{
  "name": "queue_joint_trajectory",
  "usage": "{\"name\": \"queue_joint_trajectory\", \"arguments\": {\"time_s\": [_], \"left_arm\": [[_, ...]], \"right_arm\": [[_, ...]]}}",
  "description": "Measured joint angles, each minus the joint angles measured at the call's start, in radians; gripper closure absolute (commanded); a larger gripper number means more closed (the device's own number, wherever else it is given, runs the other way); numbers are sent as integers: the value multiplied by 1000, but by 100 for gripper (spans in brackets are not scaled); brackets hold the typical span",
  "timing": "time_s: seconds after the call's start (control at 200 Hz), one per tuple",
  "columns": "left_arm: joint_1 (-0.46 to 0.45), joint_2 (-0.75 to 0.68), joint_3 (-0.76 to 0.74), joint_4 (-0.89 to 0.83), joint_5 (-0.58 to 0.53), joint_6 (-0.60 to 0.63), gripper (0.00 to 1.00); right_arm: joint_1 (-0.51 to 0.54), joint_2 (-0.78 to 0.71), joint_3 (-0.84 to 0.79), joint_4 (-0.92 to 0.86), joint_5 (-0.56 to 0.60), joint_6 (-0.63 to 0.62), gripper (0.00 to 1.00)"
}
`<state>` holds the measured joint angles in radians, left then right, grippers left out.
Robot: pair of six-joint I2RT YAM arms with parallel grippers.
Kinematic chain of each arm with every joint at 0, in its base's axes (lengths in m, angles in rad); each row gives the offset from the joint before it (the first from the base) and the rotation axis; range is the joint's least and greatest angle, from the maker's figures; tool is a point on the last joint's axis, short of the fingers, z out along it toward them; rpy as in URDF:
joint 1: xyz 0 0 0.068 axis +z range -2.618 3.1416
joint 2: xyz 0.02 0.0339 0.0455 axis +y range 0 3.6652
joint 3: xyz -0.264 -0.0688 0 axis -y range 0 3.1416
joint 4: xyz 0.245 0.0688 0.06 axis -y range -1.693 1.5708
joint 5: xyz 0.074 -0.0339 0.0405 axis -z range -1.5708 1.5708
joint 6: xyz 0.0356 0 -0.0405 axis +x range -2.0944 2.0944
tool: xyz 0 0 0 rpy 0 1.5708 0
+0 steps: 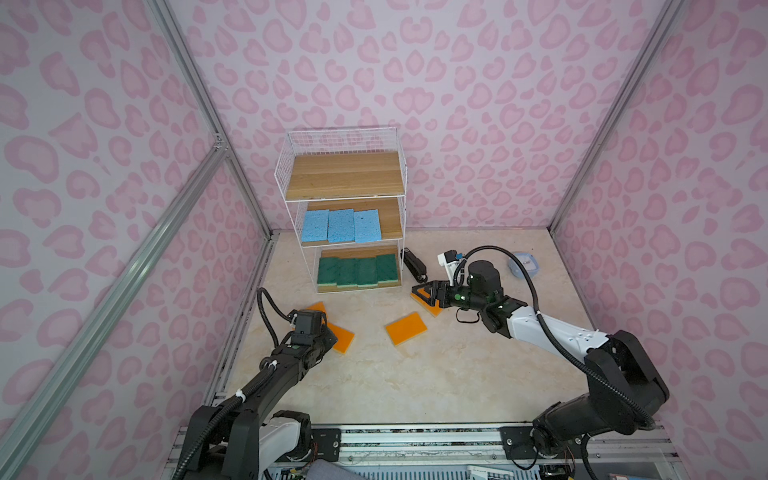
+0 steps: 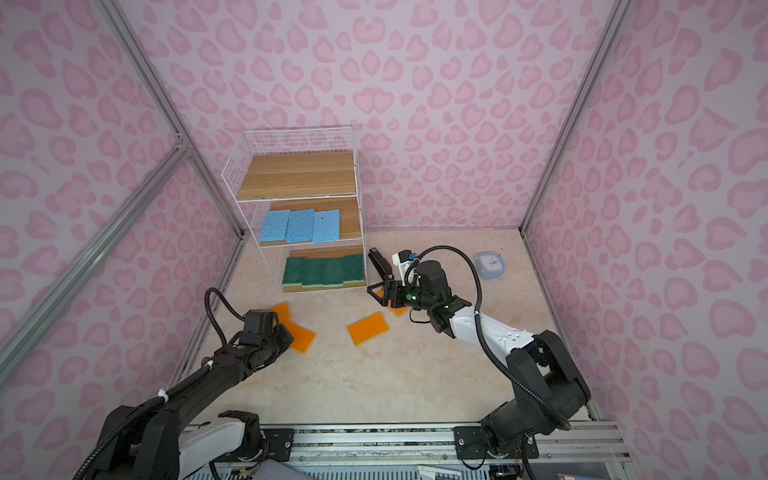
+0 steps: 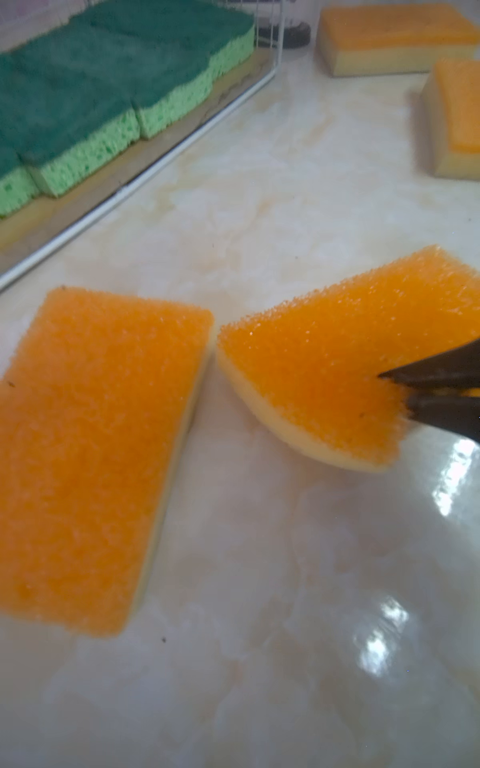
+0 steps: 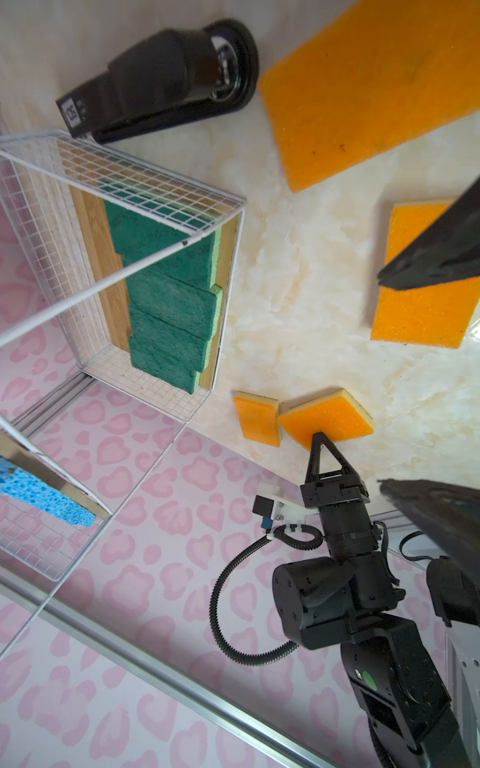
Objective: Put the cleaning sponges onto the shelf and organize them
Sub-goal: 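Grasp the orange sponge with the left gripper and lift it, then carry the orange sponge with the left gripper toward the right gripper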
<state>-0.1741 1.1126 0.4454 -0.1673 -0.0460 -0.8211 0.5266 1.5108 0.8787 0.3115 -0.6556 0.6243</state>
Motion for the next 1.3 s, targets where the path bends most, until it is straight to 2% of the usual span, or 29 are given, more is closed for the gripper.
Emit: {"name": "queue_joint_trajectory", "arguments": {"time_s": [0.285, 0.5, 0.735, 0.895, 1.05, 1.12, 1.21, 1.3], "left_arm": [[-110, -35, 194, -19, 205, 169, 97], [-187, 29, 319, -18, 363, 272, 96], [-271, 76, 413, -14, 463, 342, 96], [-283, 83, 447, -3, 500, 365, 97], [-284, 97, 463, -3, 513, 381, 96], [-284, 104, 469, -3, 517, 386, 90], [-284, 108, 473, -1, 518, 397, 67], [-286, 107, 473, 8, 521, 395, 50]], "right_arm": [[40, 16, 28, 5, -53, 12, 27], [51, 48, 38, 44, -103, 62, 32], [53, 85, 96, 49, -123, 80, 36], [43, 123, 118, 64, -138, 99, 48], [40, 137, 131, 109, -169, 131, 74], [39, 137, 130, 132, -175, 153, 80], [36, 137, 123, 163, -178, 177, 84], [34, 131, 108, 188, -159, 204, 86]]}}
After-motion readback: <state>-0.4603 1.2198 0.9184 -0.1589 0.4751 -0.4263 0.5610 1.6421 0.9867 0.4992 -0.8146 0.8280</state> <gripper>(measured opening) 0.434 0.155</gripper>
